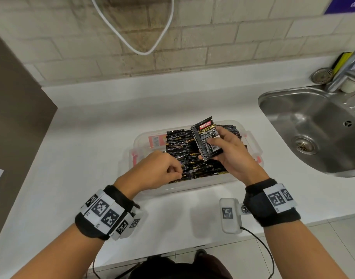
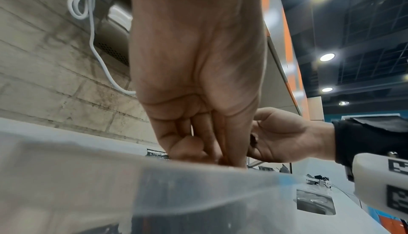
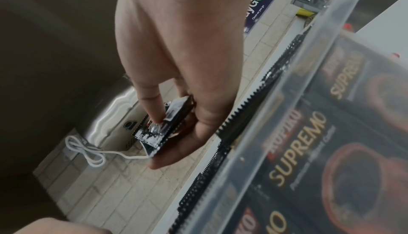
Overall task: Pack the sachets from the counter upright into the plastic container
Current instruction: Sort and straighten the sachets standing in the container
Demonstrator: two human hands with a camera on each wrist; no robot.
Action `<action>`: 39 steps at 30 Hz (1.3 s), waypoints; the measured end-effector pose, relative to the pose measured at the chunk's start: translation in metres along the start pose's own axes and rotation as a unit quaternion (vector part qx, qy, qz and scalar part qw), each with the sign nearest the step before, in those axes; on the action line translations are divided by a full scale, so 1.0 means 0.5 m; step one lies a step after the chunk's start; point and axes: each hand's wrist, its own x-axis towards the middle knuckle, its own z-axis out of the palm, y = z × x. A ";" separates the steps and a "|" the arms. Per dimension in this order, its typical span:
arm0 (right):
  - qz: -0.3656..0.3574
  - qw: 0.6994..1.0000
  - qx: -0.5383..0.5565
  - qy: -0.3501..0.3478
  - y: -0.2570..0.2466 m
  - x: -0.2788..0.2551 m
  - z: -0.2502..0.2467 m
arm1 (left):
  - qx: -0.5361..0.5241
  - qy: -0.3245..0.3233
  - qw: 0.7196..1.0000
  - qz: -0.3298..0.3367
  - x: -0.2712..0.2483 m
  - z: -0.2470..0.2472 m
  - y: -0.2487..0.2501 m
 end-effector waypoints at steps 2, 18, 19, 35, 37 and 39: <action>-0.014 1.000 -0.010 0.005 0.000 -0.002 -0.001 | -0.001 -0.004 1.000 -0.007 -0.001 -0.008 0.002; 0.007 0.999 0.024 -0.029 -0.007 -0.012 -0.001 | -0.123 0.153 0.971 0.138 0.029 -0.072 0.056; 0.009 0.999 0.036 -0.027 -0.009 -0.012 -0.003 | -0.118 0.163 0.968 0.151 0.033 -0.072 0.058; -0.023 0.998 0.038 0.054 -0.028 -0.020 -0.073 | -0.108 0.126 0.972 0.165 0.051 -0.107 0.048; -0.036 0.997 0.025 0.066 -0.031 -0.020 -0.076 | -0.074 0.090 0.980 0.162 0.058 -0.103 0.049; -0.044 0.996 0.023 0.074 -0.033 -0.022 -0.075 | -0.028 0.067 0.985 0.155 0.065 -0.093 0.052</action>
